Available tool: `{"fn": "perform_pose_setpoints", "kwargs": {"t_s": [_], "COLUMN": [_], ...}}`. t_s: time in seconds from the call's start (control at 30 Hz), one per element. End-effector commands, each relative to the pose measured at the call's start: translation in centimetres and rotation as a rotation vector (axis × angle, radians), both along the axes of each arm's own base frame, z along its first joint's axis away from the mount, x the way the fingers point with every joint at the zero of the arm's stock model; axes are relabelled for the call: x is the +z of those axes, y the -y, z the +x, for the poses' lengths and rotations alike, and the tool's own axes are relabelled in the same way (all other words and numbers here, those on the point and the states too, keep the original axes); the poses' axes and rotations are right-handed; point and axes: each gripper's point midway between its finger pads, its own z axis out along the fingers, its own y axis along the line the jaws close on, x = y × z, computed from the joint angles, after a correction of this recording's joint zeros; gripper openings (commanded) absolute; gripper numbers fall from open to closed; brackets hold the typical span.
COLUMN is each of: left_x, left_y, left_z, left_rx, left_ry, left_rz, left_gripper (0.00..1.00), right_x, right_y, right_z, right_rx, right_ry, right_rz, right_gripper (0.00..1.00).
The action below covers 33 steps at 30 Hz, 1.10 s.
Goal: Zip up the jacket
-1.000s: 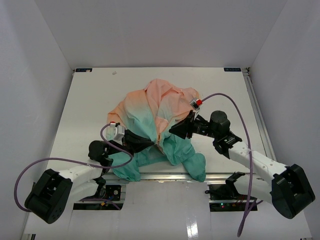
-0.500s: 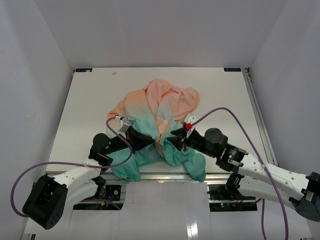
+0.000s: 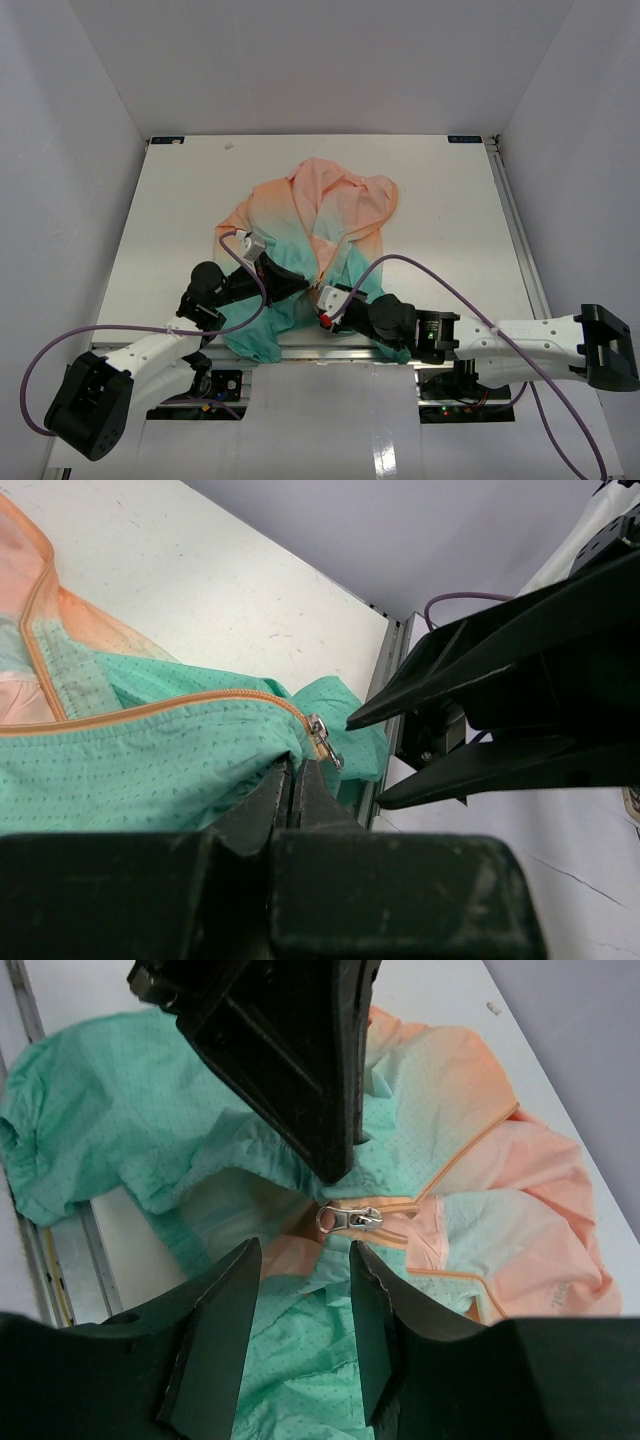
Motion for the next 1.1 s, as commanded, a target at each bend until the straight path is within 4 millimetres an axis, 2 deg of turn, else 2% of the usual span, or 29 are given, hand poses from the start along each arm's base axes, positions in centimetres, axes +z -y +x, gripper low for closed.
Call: {"fn": "perform_pose_setpoints", "kwargs": {"t_s": [0.0, 0.4, 0.83, 1.07], "left_x": [1.4, 1.3, 1.2, 1.1], "left_y": [0.2, 0.1, 0.1, 0.1], "left_z": [0.3, 0.2, 0.3, 0.3], "left_rx": [0.005, 0.005, 0.012, 0.008], "left_ry": [0.038, 0.038, 0.038, 0.035], "left_rz": [-0.013, -0.015, -0.012, -0.01], "left_gripper": [0.0, 0.0, 0.0, 0.0], "right_x": [2.8, 4.0, 3.3, 3.6], "right_y": [-0.7, -0.5, -1.7, -1.8], "right_z": [1.1, 1.8, 1.3, 1.9], "right_rx": [-0.064, -0.112, -0.099, -0.144], "right_ry": [0.078, 0.111, 0.116, 0.138], "right_rz": [0.052, 0.094, 0.058, 0.053], "right_gripper": [0.48, 0.47, 0.47, 0.47]}}
